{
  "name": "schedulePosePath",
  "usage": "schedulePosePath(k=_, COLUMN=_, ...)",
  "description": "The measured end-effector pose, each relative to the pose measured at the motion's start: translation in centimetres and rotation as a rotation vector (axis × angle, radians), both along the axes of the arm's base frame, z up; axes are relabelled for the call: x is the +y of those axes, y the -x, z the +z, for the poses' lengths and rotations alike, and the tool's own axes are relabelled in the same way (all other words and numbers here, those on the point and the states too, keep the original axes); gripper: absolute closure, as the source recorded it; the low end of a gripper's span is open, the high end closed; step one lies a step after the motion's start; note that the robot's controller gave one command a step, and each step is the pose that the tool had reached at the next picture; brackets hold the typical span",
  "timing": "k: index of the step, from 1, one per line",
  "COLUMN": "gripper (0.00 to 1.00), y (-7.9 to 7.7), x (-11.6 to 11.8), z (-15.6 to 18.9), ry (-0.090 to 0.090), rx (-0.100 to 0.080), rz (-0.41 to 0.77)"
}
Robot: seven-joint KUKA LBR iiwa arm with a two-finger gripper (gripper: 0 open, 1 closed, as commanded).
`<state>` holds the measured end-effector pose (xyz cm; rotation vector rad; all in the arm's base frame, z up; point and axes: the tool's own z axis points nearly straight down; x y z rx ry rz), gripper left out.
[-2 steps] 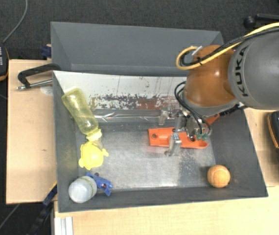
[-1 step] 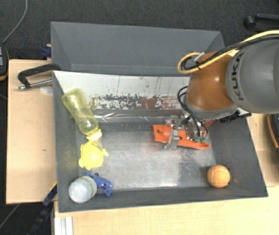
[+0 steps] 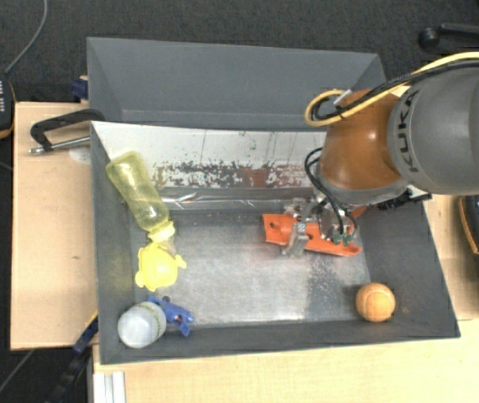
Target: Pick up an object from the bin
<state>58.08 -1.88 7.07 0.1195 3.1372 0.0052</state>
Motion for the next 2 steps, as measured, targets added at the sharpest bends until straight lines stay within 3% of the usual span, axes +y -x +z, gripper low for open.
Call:
schedulePosePath(k=1, gripper=1.0, y=0.4, x=0.2, z=3.1, ry=0.0, rx=0.007, rz=0.003)
schedulePosePath(k=2, gripper=1.0, y=-0.4, x=0.3, z=6.0, ry=0.0, rx=-0.013, rz=0.006)
